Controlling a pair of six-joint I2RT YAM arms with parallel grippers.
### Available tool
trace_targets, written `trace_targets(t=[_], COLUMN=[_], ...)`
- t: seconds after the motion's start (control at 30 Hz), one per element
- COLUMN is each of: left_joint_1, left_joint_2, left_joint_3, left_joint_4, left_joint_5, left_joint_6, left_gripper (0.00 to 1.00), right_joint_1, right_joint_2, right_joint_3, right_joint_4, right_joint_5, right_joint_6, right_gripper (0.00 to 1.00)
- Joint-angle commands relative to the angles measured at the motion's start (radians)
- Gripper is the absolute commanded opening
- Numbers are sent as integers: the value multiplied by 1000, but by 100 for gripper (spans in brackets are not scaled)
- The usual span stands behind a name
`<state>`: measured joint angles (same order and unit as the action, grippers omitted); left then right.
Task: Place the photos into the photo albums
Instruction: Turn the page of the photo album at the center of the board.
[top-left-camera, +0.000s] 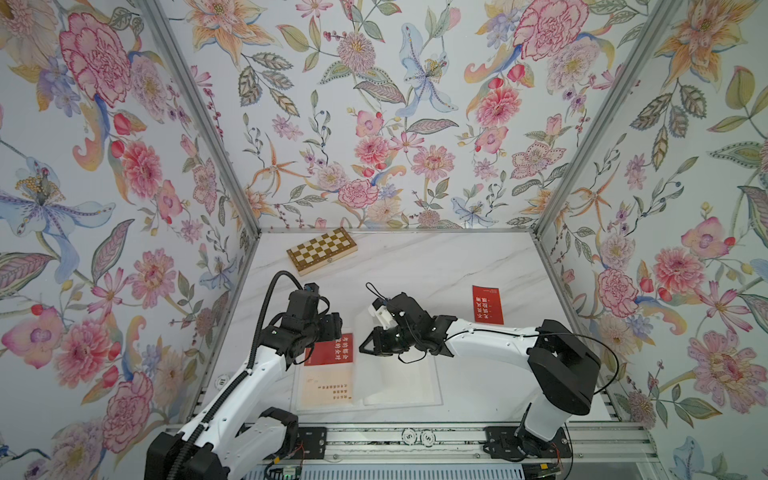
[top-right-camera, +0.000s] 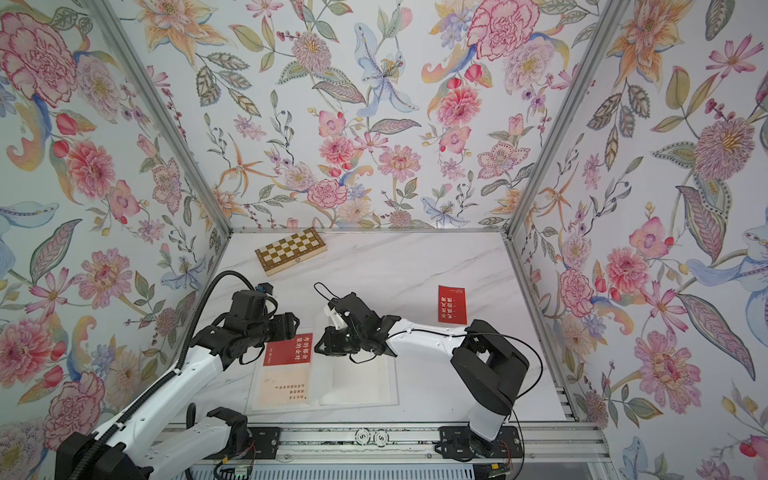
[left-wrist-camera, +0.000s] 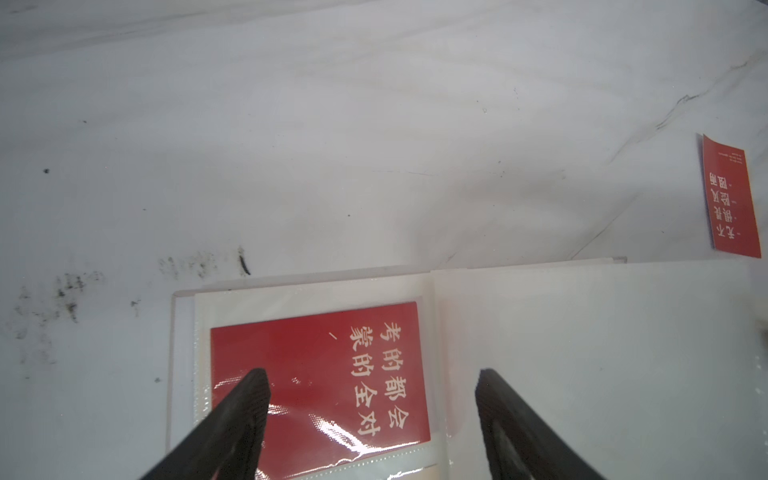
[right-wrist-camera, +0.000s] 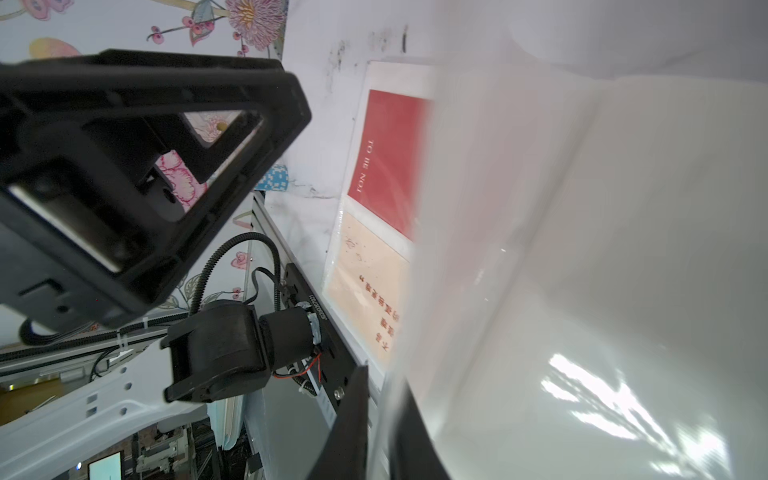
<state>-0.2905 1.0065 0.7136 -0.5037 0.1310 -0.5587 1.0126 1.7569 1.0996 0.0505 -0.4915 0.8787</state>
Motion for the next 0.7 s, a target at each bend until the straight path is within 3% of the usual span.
trace_targets(t=[0.0,0.1,0.2,0.5,0.67], left_joint_1=[58,103,141,196,195], left_joint_2=[-29,-41,-49,-40,-15], left_joint_3=[50,80,106,161,166], left_joint_4=[-79,-110,-136,-169,-158], left_joint_5=[31,40,45,59,99], left_joint_6=[53,76,97,129,131], left_gripper=[77,77,77,78,78], right_joint_1=[30,55,82,139,112], right_joint_2=[79,162,239,370,300], right_joint_3=[92,197,315,570,490], right_joint_4=[24,16,-21,-132,-136], right_joint_5=[-43,-63,-82,-113,-71], right_joint_6=[11,19,6,-36,-52], right_gripper=[22,37,44,54,56])
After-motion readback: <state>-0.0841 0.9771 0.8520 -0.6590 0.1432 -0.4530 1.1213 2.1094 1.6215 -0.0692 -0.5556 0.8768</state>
